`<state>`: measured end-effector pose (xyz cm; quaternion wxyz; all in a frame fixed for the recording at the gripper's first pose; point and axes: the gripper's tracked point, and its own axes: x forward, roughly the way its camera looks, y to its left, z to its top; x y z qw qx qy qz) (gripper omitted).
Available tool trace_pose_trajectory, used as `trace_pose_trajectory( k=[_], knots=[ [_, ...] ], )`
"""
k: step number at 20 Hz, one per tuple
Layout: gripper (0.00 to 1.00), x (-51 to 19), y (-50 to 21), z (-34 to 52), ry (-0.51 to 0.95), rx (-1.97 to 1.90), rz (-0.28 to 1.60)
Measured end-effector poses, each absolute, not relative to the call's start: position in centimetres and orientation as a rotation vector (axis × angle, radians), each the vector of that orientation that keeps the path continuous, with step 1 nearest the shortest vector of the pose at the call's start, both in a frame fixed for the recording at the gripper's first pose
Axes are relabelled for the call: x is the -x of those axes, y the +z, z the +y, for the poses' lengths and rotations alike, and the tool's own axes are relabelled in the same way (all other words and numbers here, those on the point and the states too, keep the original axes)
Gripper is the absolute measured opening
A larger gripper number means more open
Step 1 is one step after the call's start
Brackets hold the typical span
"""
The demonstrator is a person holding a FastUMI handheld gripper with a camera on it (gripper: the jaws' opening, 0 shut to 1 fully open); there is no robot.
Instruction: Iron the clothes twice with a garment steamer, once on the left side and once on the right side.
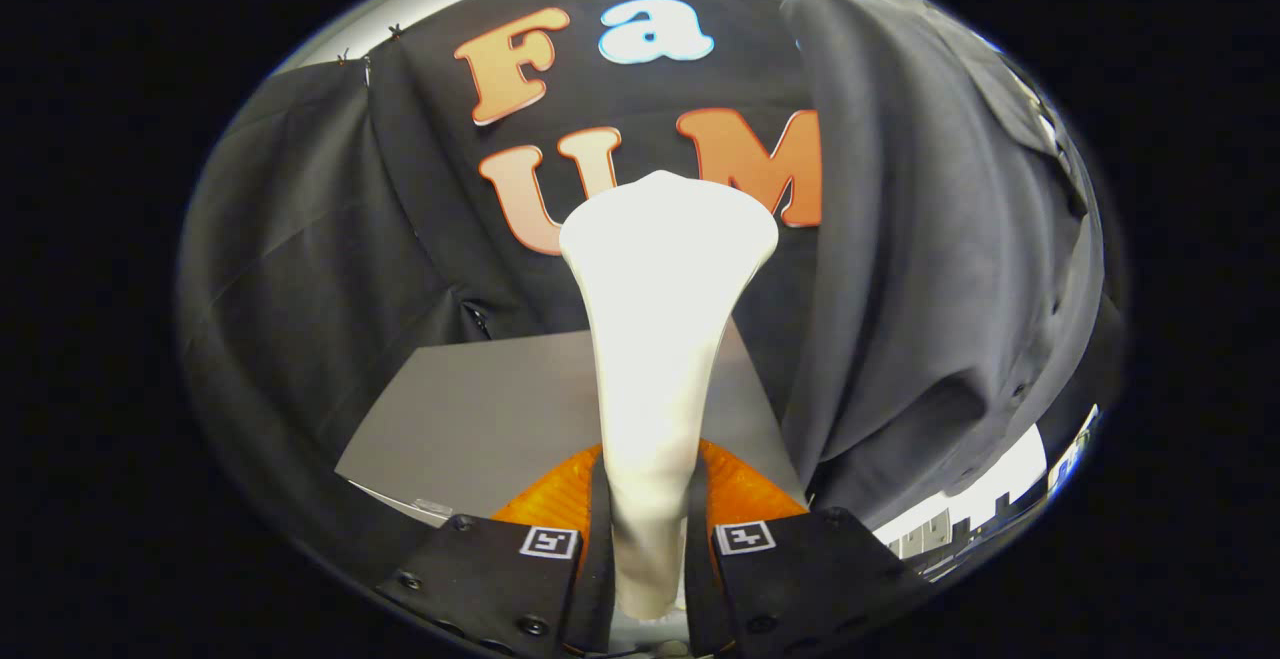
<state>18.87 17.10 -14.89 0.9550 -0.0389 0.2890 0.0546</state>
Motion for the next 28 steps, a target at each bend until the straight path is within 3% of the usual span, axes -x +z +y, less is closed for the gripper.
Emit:
trace_pose_trajectory(
  k=[12,21,28],
  knots=[
    [0.36,-11.3,-1.2,9.2,0.077,0.079,0.355],
    [0.36,-9.9,1.4,2.7,-0.011,0.054,0.31],
    [0.36,-10.7,-0.5,-0.9,-0.043,0.053,0.342]
  ],
)
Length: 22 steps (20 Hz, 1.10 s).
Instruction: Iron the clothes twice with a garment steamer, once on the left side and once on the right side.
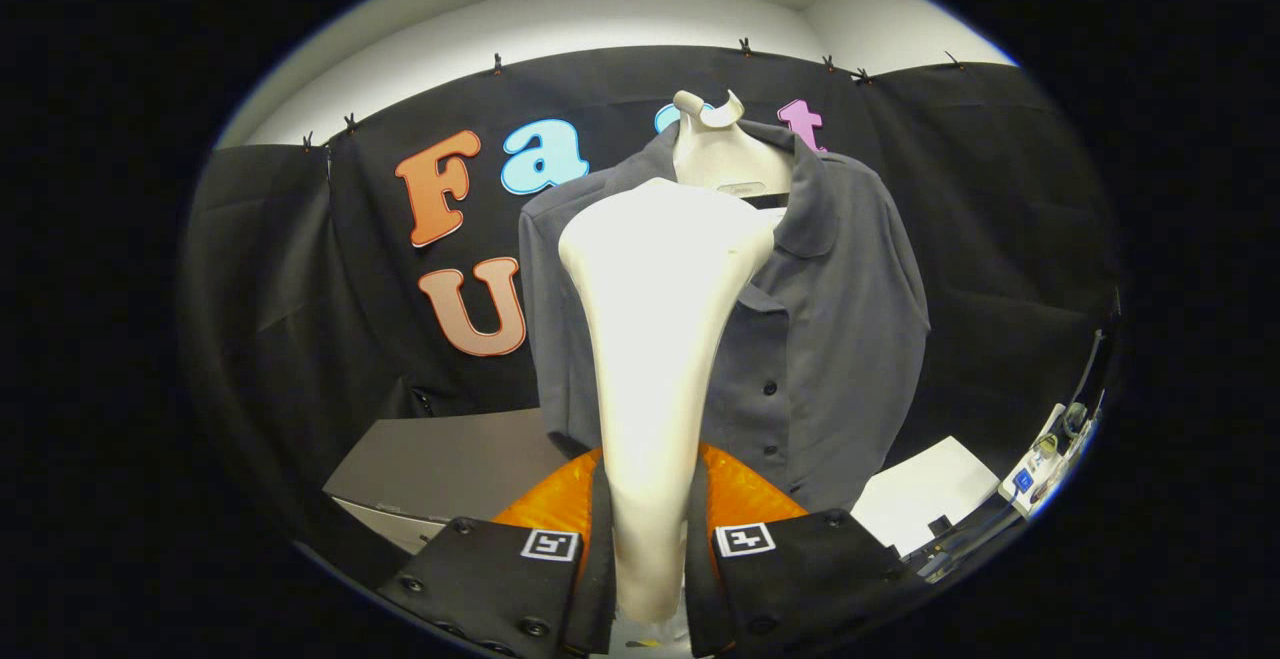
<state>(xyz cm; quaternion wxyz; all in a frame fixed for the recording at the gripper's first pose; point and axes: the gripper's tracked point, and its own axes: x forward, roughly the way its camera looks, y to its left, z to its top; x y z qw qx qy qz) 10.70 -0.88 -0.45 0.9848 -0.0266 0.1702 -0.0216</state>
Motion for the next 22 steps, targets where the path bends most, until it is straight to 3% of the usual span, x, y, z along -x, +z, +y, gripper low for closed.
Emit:
trace_pose_trajectory(
  k=[13,22],
  knots=[
    [0.36,-14.9,-9.8,-3.4,-0.046,0.074,0.531],
    [0.36,-14.2,-14.5,-5.0,-0.039,0.062,0.6]
  ],
)
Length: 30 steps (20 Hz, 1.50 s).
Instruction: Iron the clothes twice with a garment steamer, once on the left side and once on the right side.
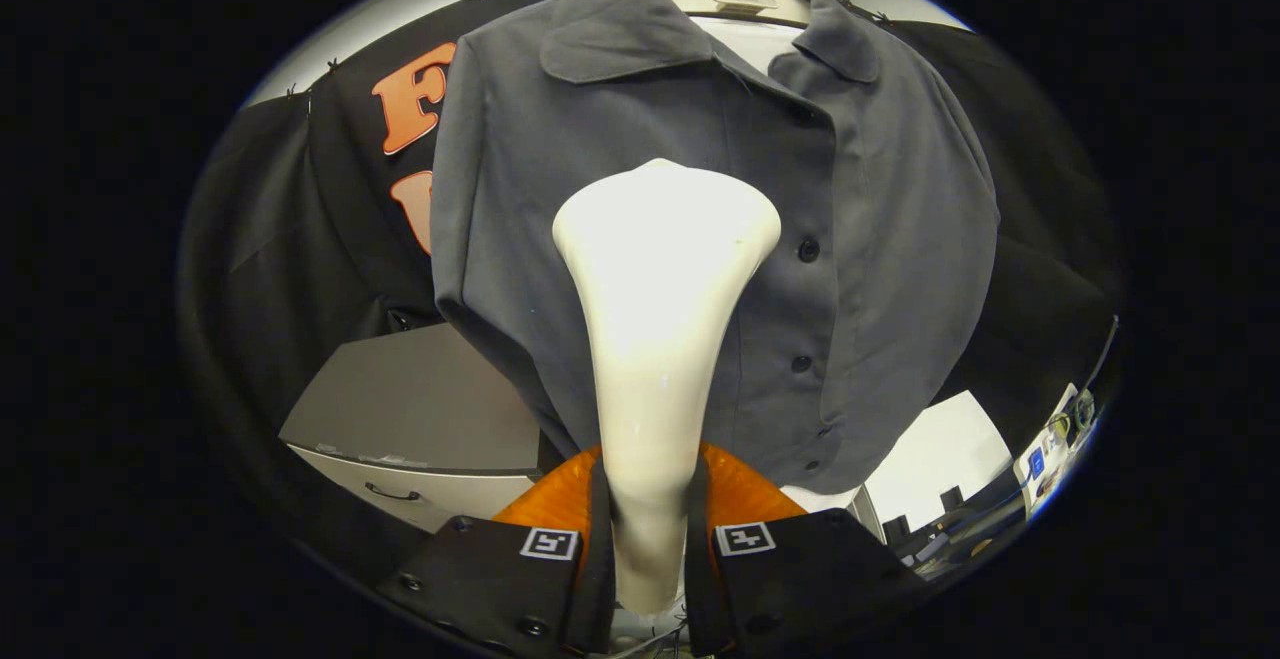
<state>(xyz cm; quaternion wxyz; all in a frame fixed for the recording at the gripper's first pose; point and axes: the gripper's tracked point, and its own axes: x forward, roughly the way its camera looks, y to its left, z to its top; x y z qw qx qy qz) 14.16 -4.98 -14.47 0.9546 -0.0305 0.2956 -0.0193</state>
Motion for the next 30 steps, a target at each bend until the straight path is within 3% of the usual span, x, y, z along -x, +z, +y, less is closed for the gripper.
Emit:
trace_pose_trajectory(
  k=[30],
  knots=[
    [0.37,-9.4,-31.9,-11.2,-0.087,0.021,0.922]
  ],
)
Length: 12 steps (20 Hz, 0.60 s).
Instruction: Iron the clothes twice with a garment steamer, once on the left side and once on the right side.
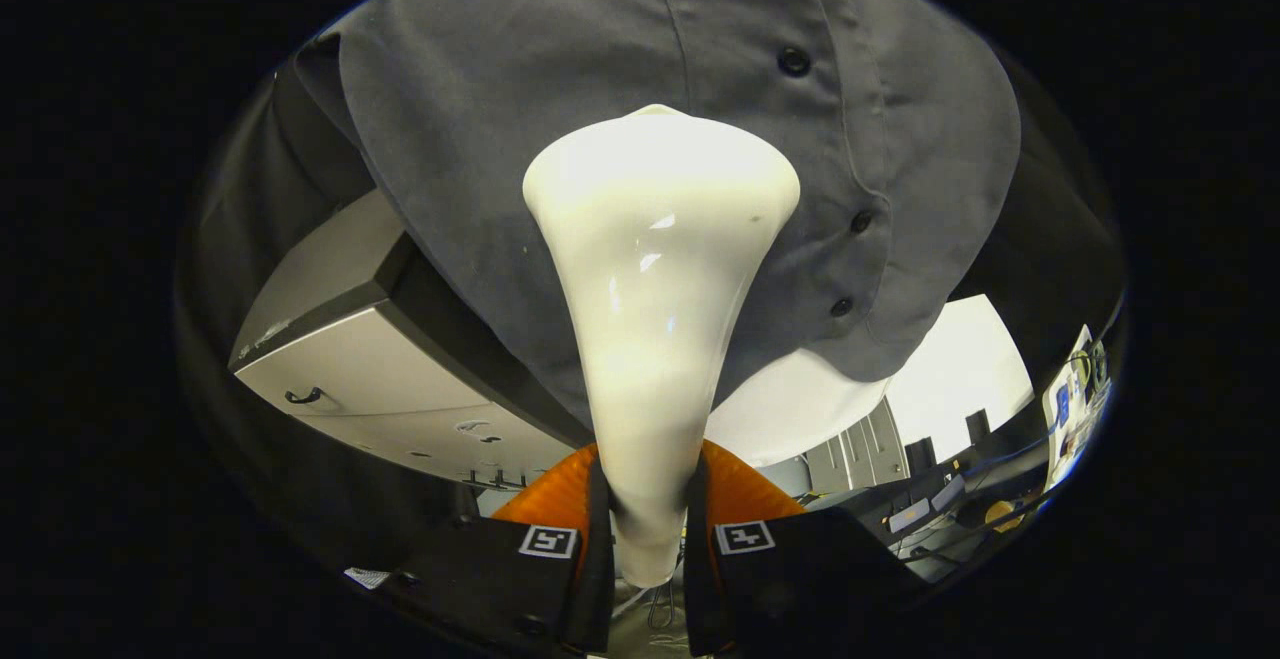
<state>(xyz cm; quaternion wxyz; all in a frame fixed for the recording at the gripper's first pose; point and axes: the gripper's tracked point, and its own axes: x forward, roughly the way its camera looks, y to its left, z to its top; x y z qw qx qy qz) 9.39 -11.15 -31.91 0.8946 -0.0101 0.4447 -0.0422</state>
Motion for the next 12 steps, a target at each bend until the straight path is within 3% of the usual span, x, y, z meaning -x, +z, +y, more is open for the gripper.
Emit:
trace_pose_trajectory(
  k=[12],
  knots=[
    [0.36,-7.9,-36.5,-12.8,-0.103,0.018,1.008]
  ],
)
